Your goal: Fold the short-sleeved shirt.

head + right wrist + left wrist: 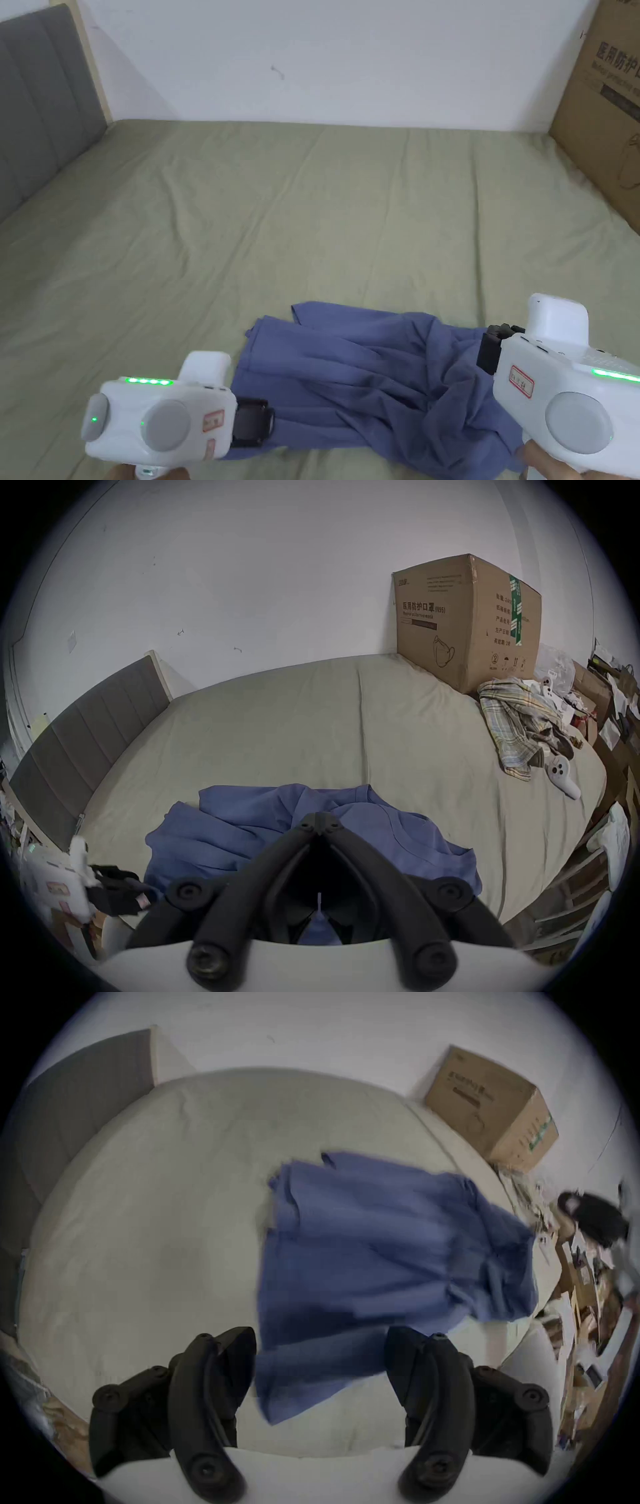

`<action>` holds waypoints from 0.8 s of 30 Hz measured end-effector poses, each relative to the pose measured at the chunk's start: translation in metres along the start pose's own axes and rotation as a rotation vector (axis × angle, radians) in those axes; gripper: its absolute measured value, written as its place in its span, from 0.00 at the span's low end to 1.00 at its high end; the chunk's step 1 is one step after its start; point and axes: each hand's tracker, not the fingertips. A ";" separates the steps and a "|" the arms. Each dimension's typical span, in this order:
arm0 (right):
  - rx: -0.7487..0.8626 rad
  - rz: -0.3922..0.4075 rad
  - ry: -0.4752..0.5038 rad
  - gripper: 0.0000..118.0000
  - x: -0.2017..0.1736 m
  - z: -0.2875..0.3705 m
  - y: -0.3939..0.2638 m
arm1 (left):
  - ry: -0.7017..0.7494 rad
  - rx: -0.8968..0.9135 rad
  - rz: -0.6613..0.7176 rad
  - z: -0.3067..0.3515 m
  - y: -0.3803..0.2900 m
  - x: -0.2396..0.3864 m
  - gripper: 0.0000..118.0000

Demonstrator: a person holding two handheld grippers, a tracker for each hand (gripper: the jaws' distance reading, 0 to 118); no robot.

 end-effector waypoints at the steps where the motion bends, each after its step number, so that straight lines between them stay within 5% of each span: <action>1: -0.004 0.005 -0.003 0.01 0.000 -0.001 -0.001 | -0.017 -0.043 -0.016 -0.009 -0.004 0.003 0.61; 2: -0.009 0.012 -0.005 0.01 0.000 -0.002 -0.001 | -0.019 -0.073 -0.040 -0.017 -0.008 0.007 0.46; 4: -0.018 0.021 -0.008 0.01 0.000 -0.006 -0.003 | 0.076 -0.011 -0.073 -0.026 -0.012 0.012 0.35; 5: -0.026 0.023 -0.010 0.01 0.001 -0.007 -0.003 | 0.051 -0.023 -0.048 -0.022 -0.008 0.012 0.27; 6: -0.033 0.023 -0.011 0.01 0.001 -0.009 -0.003 | 0.034 -0.014 -0.018 -0.019 -0.003 0.008 0.09; 7: -0.039 0.020 -0.009 0.01 0.002 -0.012 -0.003 | -0.017 0.010 0.025 -0.017 -0.001 0.006 0.05; 14: -0.053 0.054 0.069 0.05 -0.006 -0.036 0.024 | 0.015 0.017 -0.038 0.004 0.003 0.017 0.05; 17: -0.102 0.065 0.160 0.59 -0.015 -0.064 0.052 | 0.001 0.030 -0.020 0.011 0.007 0.015 0.05; 20: -0.172 0.060 0.226 0.62 -0.027 -0.109 0.075 | -0.012 0.033 -0.017 0.016 0.010 0.015 0.05; 24: -0.370 0.218 0.198 0.62 -0.047 -0.187 0.079 | -0.008 0.021 -0.043 0.014 0.013 0.017 0.05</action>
